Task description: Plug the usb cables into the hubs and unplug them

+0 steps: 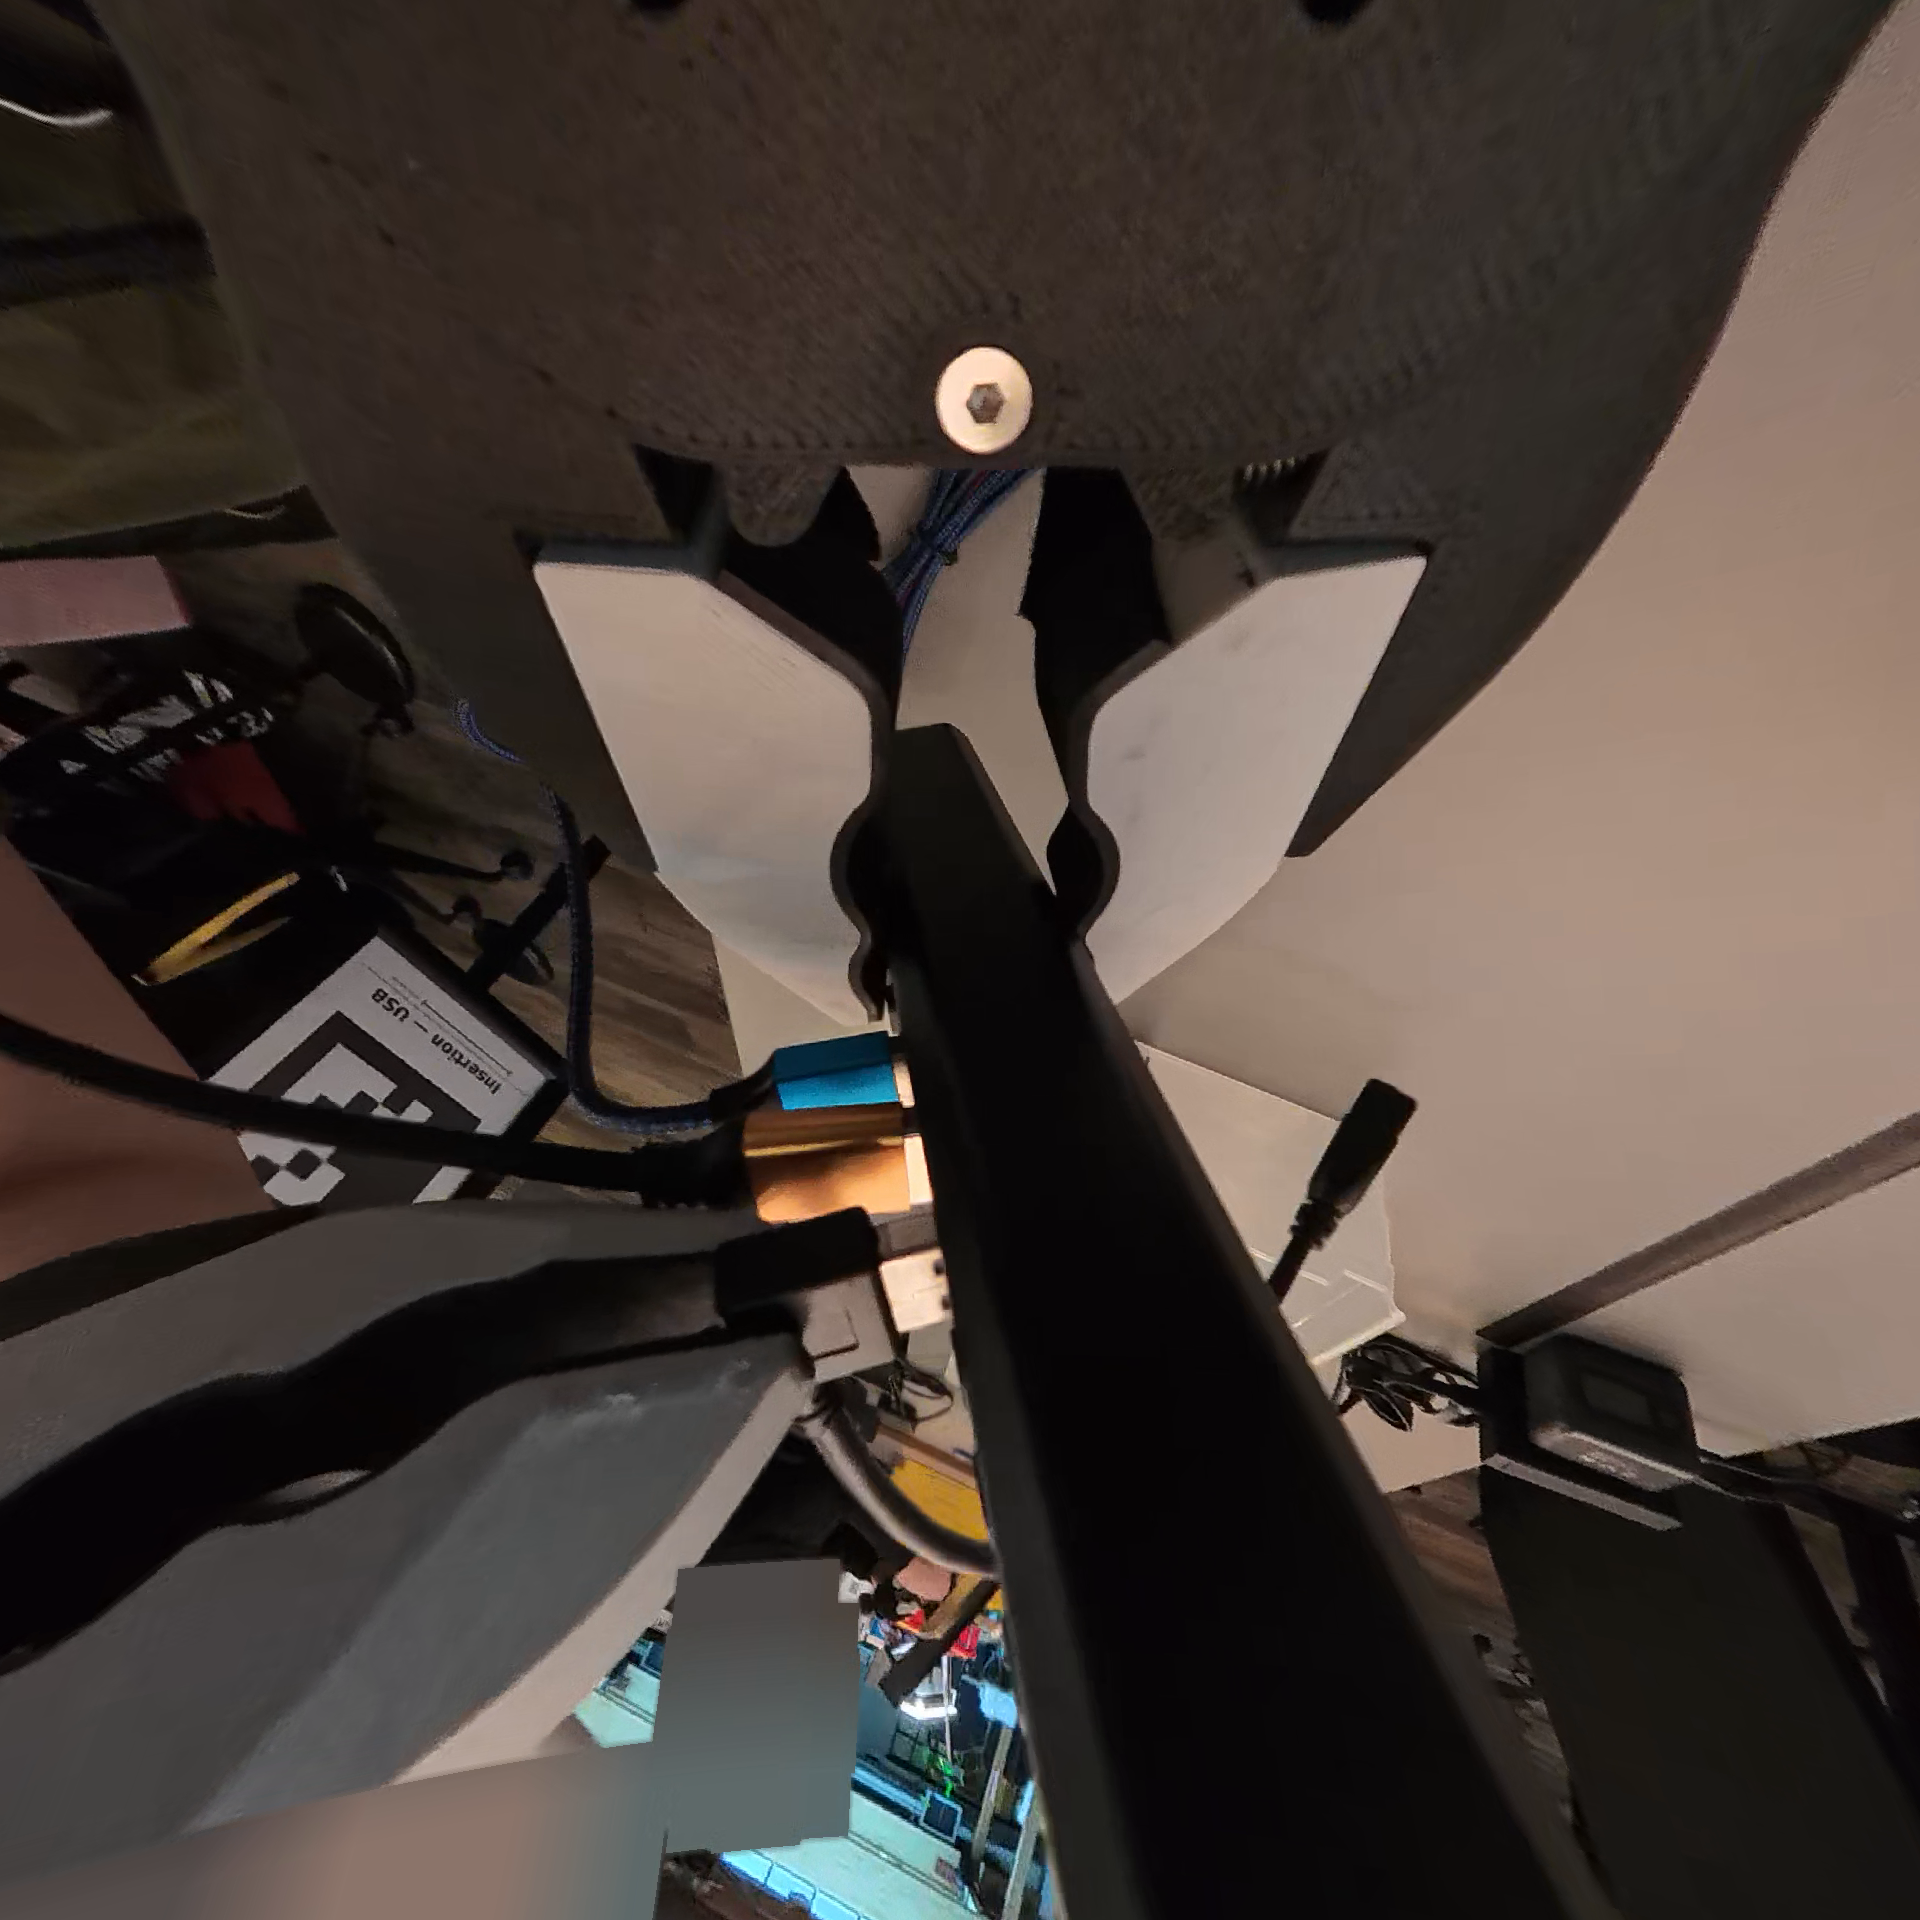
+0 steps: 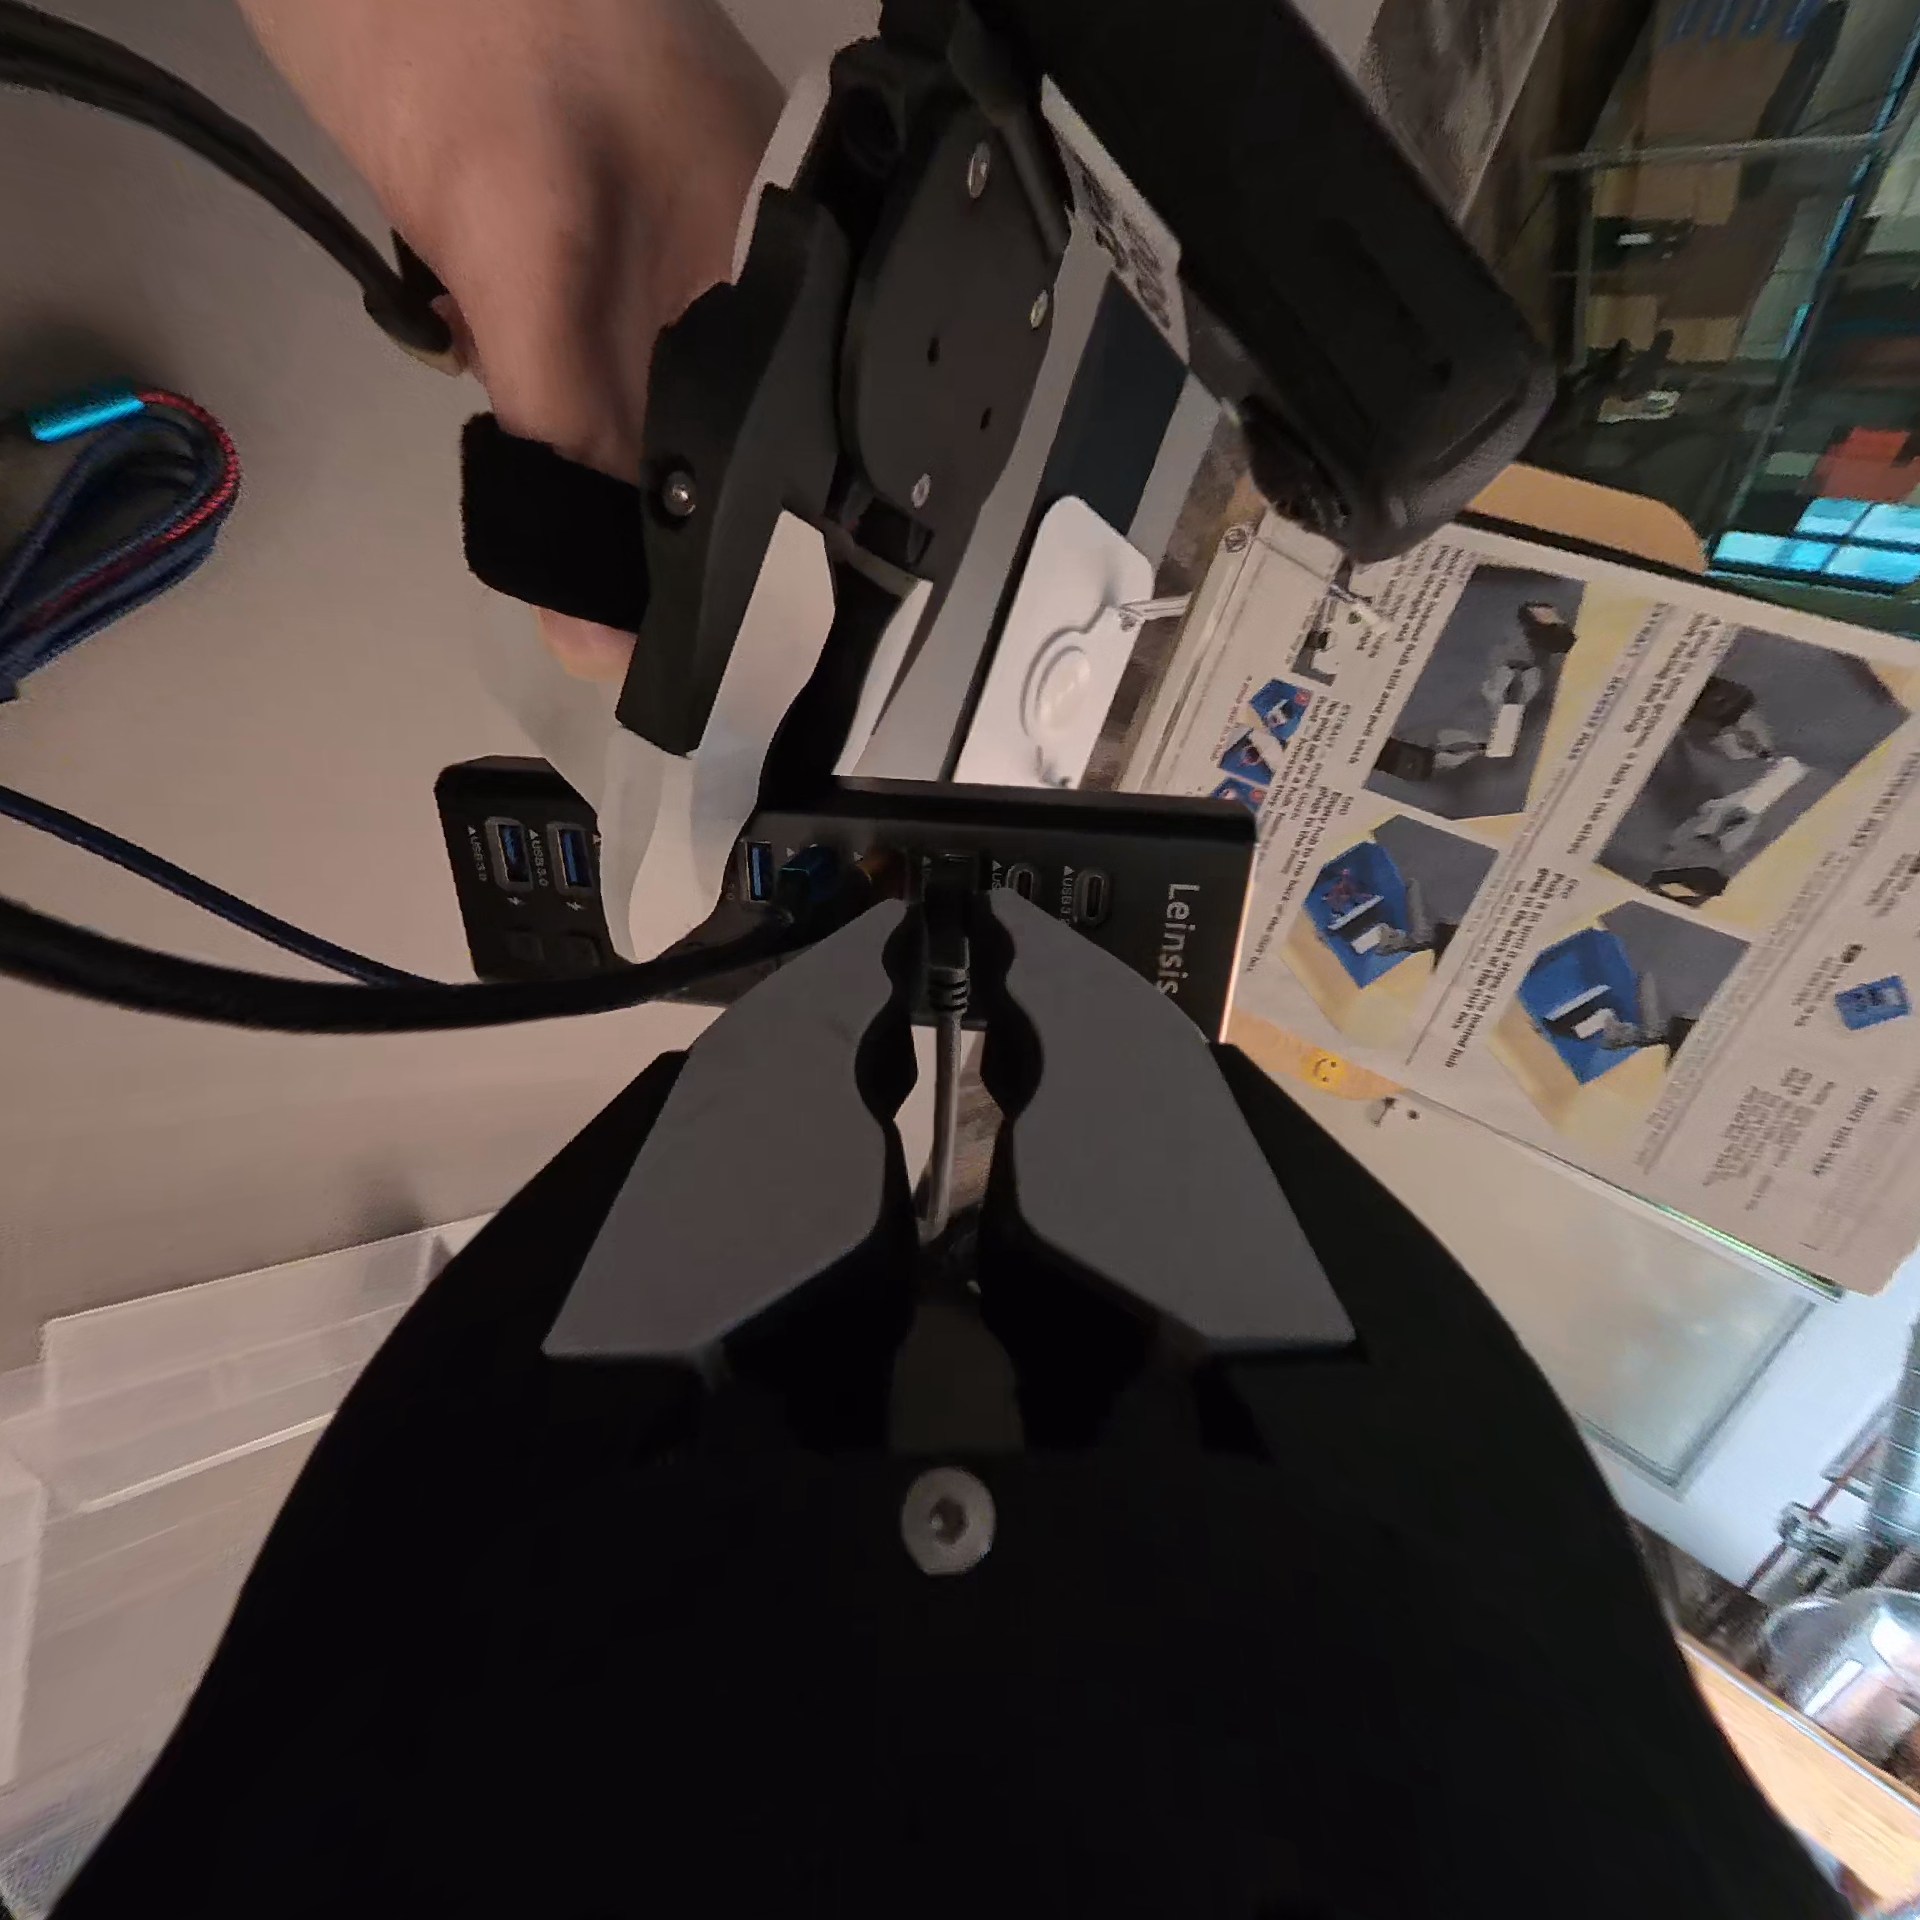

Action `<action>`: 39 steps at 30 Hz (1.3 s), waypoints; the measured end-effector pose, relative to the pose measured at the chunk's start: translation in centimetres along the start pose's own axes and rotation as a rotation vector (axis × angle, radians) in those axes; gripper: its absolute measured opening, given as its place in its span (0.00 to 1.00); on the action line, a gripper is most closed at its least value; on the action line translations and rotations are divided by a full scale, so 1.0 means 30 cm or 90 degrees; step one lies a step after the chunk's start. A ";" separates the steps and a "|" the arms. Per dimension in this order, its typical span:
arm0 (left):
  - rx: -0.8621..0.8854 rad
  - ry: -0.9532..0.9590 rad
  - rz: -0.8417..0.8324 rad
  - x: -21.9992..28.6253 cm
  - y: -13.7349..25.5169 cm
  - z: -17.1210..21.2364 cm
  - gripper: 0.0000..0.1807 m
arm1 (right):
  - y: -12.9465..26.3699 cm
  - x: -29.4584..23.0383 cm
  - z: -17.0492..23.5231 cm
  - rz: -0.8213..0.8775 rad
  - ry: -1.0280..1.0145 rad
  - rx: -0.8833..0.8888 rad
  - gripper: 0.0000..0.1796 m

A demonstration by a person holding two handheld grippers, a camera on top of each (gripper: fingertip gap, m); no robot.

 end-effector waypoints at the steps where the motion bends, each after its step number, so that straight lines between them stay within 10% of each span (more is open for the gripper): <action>1: 0.000 -0.004 0.000 0.001 0.003 0.000 0.15 | 0.002 -0.001 -0.004 0.005 0.003 0.000 0.05; 27: 0.126 -0.174 -0.221 0.085 0.084 -0.060 0.16 | 0.085 -0.109 -0.064 0.363 0.122 -0.016 0.05; 39: 0.158 -0.207 -0.228 0.136 0.080 -0.068 0.16 | 0.141 -0.117 -0.071 0.353 0.092 0.003 0.04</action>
Point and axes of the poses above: each gripper's, where its closed fingertips meet, y back along the fingers, z out of its underside, x = y × z across the jaws, the point moved 8 cm from there along y, back along the fingers, and after that the axes turned 9 degrees about -x, right-handed, at the moved point
